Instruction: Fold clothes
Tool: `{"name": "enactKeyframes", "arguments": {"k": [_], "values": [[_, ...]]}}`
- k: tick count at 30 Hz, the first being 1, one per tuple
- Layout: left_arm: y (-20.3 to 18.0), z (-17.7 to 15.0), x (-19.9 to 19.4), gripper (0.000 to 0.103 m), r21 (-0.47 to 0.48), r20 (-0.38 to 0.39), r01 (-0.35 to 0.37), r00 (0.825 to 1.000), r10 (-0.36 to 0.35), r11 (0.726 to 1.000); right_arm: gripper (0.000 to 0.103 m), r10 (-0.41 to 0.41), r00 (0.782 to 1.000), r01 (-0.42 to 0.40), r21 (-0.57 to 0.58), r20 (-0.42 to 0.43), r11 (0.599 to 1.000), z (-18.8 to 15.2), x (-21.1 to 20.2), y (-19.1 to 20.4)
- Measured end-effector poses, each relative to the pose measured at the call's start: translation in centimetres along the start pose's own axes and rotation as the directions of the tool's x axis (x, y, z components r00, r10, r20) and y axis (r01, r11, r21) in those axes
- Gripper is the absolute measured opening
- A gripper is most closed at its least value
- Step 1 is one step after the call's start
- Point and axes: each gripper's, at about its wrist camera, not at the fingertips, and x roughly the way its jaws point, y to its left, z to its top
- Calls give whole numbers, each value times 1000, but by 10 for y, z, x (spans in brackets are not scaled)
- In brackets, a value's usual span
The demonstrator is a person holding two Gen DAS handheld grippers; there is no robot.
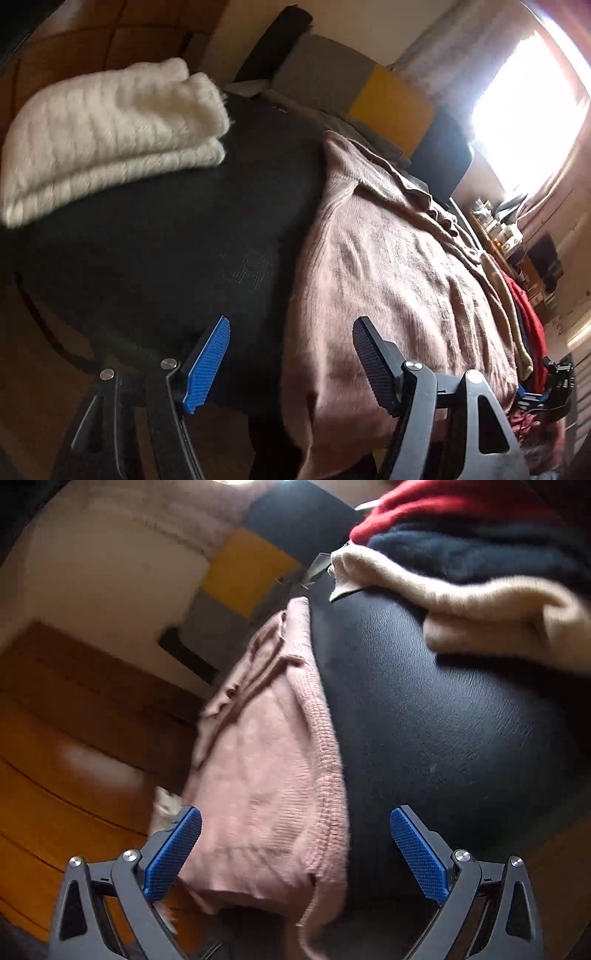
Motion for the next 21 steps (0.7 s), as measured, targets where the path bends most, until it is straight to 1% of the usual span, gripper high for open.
{"name": "enactKeyframes", "arguments": {"k": [2,4,6,9,10,14,15,17,19,20,21], "values": [[1,-3,-1,71,3,-10,20,1000,-20,1000,103,71,997,-70,19,-28,997,-2,13,2],[1,-6,-1,72,10,-27,42,999,-42,999,103,126,988,-126,13,-92,992,-5,28,10],[0,-10,-3,73,20,-34,54,998,-53,998,103,122,983,-127,-29,-134,992,-9,41,19],[-4,-14,-2,76,25,-52,76,996,-74,997,103,133,982,-138,-36,-132,990,-11,44,20],[-6,-16,-2,76,36,-56,69,996,-67,997,103,140,982,-146,-34,-128,989,-11,45,20],[-14,-22,-1,76,83,-85,48,996,-41,995,103,128,985,-139,-91,-117,986,-18,45,23],[-15,-23,0,76,76,-92,51,995,-44,996,103,121,985,-134,-106,-120,985,-19,45,24],[-17,-26,0,73,61,-107,58,993,-51,996,103,106,986,-123,-137,-127,983,-23,46,26],[-24,-28,2,66,54,-126,59,991,-52,997,103,91,987,-112,-162,-134,980,-26,47,27],[-28,-29,3,65,59,-136,54,990,-45,997,102,83,986,-104,-152,-142,983,-24,47,27],[-33,-30,5,65,59,-145,45,989,-36,997,97,57,987,-81,-155,-150,985,-23,48,29]]}}
